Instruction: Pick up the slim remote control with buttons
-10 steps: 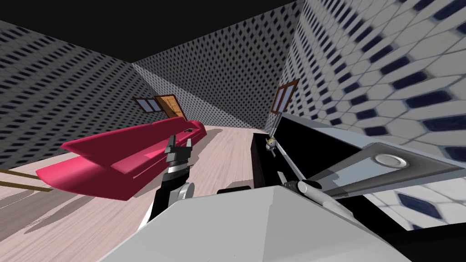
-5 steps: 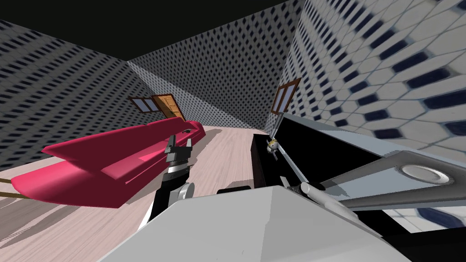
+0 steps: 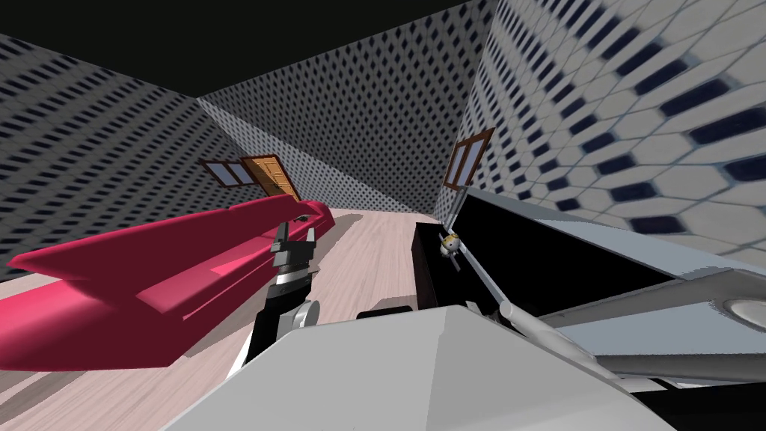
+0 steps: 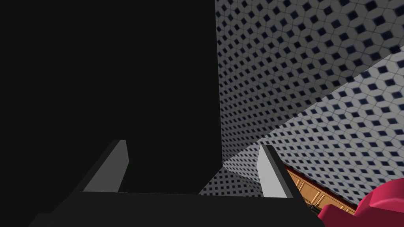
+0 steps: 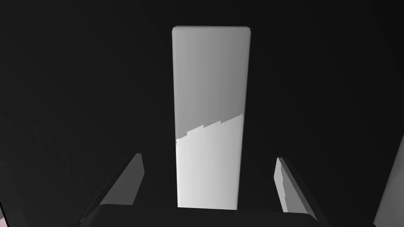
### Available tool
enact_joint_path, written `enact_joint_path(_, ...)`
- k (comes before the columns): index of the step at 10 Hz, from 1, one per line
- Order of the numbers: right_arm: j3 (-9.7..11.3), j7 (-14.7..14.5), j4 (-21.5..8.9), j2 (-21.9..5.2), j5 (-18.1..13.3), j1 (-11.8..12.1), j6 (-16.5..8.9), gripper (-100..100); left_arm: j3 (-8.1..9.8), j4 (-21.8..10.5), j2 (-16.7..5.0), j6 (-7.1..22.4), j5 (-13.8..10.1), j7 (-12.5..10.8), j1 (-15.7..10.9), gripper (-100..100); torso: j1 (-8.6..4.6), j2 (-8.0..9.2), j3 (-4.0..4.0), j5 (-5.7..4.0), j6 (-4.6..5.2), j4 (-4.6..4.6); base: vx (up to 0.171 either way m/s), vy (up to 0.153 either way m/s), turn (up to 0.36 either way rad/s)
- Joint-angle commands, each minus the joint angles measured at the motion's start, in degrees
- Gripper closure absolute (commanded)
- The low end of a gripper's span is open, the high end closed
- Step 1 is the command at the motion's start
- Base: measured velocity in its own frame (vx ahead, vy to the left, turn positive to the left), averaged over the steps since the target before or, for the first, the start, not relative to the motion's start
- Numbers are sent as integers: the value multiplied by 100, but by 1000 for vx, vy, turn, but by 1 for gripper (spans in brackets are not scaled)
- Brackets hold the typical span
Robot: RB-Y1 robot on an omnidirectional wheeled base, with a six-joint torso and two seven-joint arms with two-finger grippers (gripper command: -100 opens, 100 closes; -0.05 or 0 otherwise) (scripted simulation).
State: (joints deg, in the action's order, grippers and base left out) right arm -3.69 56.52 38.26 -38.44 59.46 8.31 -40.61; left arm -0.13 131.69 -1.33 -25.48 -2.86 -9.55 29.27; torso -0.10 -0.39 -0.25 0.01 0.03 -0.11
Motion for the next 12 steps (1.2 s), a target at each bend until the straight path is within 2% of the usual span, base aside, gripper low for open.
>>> enact_joint_path(1,-17,234,-92,13,-32,8,-147,-100,0,0,0,0,0,0,0,0,0,0,0,0,0,0,104,-26,-33)
enact_joint_path(5,-61,496,-432,49,-33,-103,-406,-100,0,0,0,0,0,0,-1,0,6,38,22,2,1,9,54,-6,-52)
enact_joint_path(6,-55,425,-424,42,-23,-119,-348,-100,0,0,0,0,0,0,-1,0,6,40,24,2,2,9,16,2,-15)
enact_joint_path(7,-57,423,-449,43,-19,-128,-360,0,0,0,0,0,0,0,-2,0,7,47,27,2,0,11,0,0,0)
enact_joint_path(8,-308,137,-565,113,-141,-149,-335,-100,0,0,0,0,0,0,-2,0,7,52,30,2,1,12,62,-1,-211)
enact_joint_path(9,-308,82,-565,113,-141,-149,-335,-100,0,0,0,0,0,0,0,0,7,39,23,2,6,9,82,0,-110)
enact_joint_path(10,-558,-129,-685,183,-262,-171,-311,-100,0,0,0,0,0,0,-1,0,6,30,18,2,0,7,104,-1,-153)
enact_joint_path(11,-558,-258,-685,183,-262,-171,-311,-100,0,0,0,0,0,0,0,0,6,20,13,2,3,5,106,-1,-85)
enact_joint_path(12,-807,-425,-805,254,-384,-194,-287,-100,0,0,0,0,0,0,-1,0,6,17,11,2,-1,5,96,-4,-208)
